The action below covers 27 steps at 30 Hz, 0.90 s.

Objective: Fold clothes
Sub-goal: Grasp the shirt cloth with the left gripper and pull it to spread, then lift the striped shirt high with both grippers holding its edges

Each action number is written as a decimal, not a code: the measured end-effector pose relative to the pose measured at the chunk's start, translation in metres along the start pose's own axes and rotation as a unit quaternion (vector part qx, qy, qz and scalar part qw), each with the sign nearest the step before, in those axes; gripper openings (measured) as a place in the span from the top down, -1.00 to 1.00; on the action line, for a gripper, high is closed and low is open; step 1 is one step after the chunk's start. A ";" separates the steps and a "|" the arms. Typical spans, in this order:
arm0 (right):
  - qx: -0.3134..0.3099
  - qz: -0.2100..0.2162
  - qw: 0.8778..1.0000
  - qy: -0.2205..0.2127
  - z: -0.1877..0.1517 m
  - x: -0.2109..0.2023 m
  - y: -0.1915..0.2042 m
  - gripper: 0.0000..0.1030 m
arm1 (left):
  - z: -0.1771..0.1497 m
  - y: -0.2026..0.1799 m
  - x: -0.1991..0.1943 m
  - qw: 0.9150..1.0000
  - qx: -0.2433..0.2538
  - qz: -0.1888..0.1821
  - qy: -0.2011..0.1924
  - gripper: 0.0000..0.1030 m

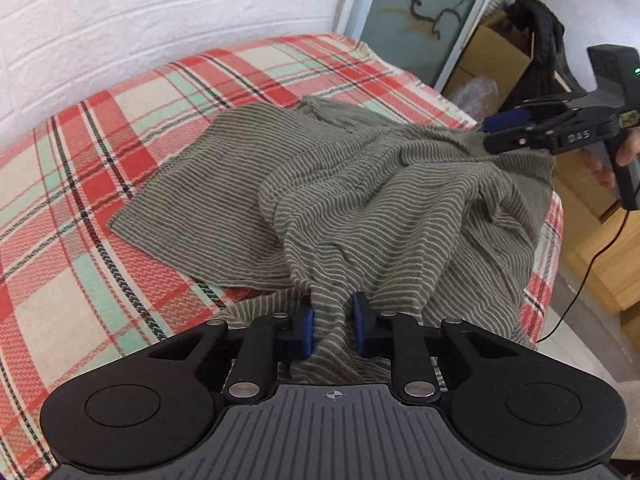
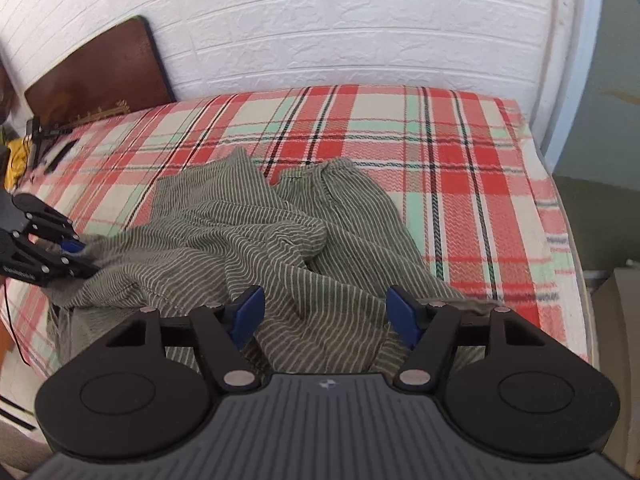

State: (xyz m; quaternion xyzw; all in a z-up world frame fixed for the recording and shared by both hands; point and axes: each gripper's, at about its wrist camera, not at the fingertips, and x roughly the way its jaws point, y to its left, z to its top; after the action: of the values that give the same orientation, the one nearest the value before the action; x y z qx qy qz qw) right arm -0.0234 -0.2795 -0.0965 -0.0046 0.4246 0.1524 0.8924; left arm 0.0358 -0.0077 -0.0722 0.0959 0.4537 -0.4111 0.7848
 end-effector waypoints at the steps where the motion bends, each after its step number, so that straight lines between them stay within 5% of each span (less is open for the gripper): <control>1: -0.009 -0.002 1.000 0.000 0.003 0.002 0.001 -0.40 | -0.001 0.000 -0.003 1.000 -0.003 0.000 -0.004 0.73; 5: -0.036 0.004 0.999 0.010 0.014 0.010 0.000 -0.50 | -0.008 -0.002 -0.013 1.000 -0.007 0.006 -0.013 0.75; 13: -0.049 0.040 0.992 0.109 -0.012 0.015 -0.017 -0.48 | -0.040 0.010 -0.036 0.998 -0.051 0.019 -0.024 0.93; 15: -0.047 0.042 0.991 0.115 -0.021 0.008 -0.016 0.26 | -0.046 0.015 -0.039 0.997 -0.067 0.012 -0.029 0.93; 18: -0.050 0.051 0.990 0.119 -0.028 0.001 -0.012 0.59 | -0.046 0.016 -0.041 0.997 -0.065 0.008 -0.035 0.92; 20: -0.061 0.050 0.990 0.119 -0.025 0.001 -0.006 0.62 | -0.042 0.016 -0.039 0.998 -0.060 0.000 -0.033 0.40; 21: -0.063 0.054 0.989 0.120 -0.023 0.001 -0.004 0.62 | -0.038 0.015 -0.037 0.998 -0.055 -0.001 -0.031 0.36; 23: -0.067 0.066 0.988 0.123 -0.020 0.003 -0.001 0.57 | -0.032 0.012 -0.032 0.999 -0.045 -0.002 -0.026 -0.07; 27: -0.054 0.057 0.990 0.116 -0.016 0.007 0.000 0.17 | -0.021 0.007 -0.018 0.999 -0.034 0.002 -0.015 -0.23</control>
State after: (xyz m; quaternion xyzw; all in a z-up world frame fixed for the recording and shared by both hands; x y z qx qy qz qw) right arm -0.0310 -0.2796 -0.1120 -0.0464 0.5160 0.2241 0.8255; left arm 0.0232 0.0180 -0.0714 0.0644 0.4555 -0.3953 0.7951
